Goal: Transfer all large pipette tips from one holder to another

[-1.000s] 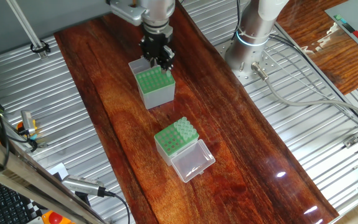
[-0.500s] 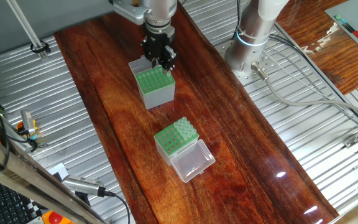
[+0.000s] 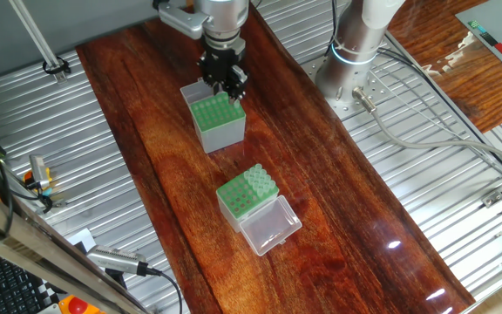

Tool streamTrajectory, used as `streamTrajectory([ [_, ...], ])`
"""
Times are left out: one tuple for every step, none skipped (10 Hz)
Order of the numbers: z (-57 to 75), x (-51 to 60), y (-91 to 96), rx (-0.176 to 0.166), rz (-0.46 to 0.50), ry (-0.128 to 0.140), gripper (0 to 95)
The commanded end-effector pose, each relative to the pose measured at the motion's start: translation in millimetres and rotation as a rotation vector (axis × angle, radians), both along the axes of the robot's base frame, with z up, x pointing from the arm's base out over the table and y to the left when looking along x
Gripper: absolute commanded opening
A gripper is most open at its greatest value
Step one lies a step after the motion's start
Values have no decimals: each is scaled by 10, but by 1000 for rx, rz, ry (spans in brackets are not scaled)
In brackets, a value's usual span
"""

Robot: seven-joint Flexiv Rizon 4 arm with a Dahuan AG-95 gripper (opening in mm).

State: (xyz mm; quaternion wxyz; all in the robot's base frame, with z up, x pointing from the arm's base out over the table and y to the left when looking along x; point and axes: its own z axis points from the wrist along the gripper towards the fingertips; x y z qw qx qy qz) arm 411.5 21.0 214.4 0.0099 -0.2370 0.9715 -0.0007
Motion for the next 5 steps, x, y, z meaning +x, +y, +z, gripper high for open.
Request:
streamTrajectory([
  [-4, -47, -7, 10, -9, -4, 380],
  [-78, -155, -19, 14, -11, -8, 380],
  [-112, -196, -21, 13, -16, -8, 380],
  [-195, -285, -11, 12, -23, -11, 380],
  [-263, -341, 3, 13, -28, -15, 380],
])
